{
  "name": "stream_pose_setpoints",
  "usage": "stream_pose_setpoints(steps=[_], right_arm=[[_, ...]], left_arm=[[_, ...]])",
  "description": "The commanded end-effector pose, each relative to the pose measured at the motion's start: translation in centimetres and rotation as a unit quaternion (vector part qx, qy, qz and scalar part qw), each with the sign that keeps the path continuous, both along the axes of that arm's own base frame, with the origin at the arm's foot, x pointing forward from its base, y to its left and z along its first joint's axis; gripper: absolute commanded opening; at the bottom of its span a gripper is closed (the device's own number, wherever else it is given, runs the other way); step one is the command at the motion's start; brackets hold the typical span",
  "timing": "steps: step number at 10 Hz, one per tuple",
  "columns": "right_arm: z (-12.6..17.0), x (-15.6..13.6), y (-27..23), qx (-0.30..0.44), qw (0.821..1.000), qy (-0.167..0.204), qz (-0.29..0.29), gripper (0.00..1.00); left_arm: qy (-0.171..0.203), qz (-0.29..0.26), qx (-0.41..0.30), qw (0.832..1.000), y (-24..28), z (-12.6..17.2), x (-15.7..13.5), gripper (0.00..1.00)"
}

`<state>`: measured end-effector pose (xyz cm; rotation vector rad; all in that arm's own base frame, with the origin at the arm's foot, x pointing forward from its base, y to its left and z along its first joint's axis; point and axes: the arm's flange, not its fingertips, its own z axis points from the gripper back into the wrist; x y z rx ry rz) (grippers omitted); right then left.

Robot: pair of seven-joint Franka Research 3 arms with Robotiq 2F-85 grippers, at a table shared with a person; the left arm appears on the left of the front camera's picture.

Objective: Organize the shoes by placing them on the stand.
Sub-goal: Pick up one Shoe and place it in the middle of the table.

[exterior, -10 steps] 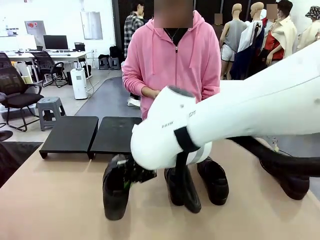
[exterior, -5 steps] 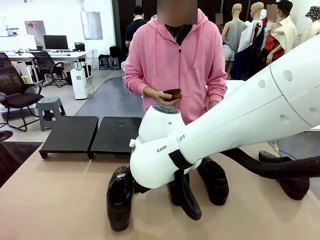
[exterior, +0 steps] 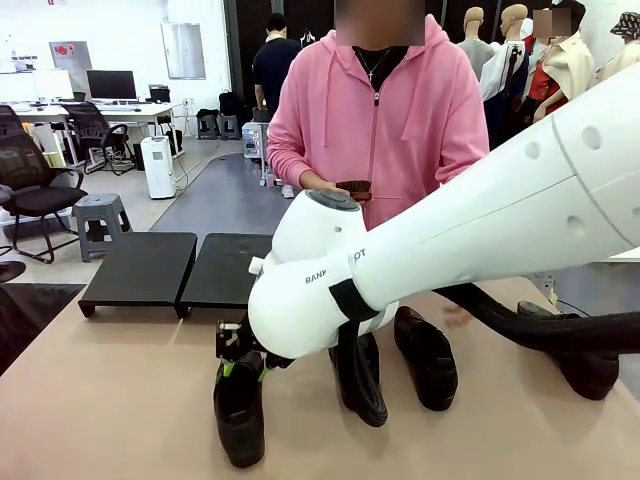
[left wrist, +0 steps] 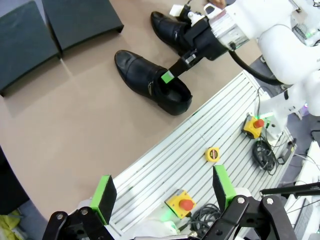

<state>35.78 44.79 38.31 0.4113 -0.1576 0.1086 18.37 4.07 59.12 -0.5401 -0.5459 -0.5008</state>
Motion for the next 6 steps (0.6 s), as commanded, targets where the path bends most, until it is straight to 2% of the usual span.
stream_pose_setpoints(steps=[1, 2, 4, 5, 6], right_arm=[[2.1, 0.4, -2.2, 0.008, 1.0, -0.026, 0.005, 1.0], [3.0, 1.3, -3.5, 0.003, 1.0, -0.028, 0.003, 1.0], [5.7, 3.1, -7.0, -0.008, 0.998, -0.056, -0.015, 1.0], [5.9, 3.2, -7.2, -0.012, 0.998, -0.065, -0.015, 1.0], [5.8, 2.6, -6.2, -0.007, 0.999, -0.049, 0.006, 1.0]], left_arm=[[-0.002, -0.01, -0.006, 1.0, 0.2, 0.1, -0.1, 1.0], [-0.002, -0.01, -0.006, 1.0, 0.2, 0.1, -0.1, 1.0], [-0.002, -0.01, -0.006, 1.0, 0.2, 0.1, -0.1, 1.0], [-0.002, -0.01, -0.006, 1.0, 0.2, 0.1, -0.1, 1.0], [-0.002, -0.01, -0.006, 1.0, 0.2, 0.1, -0.1, 1.0]])
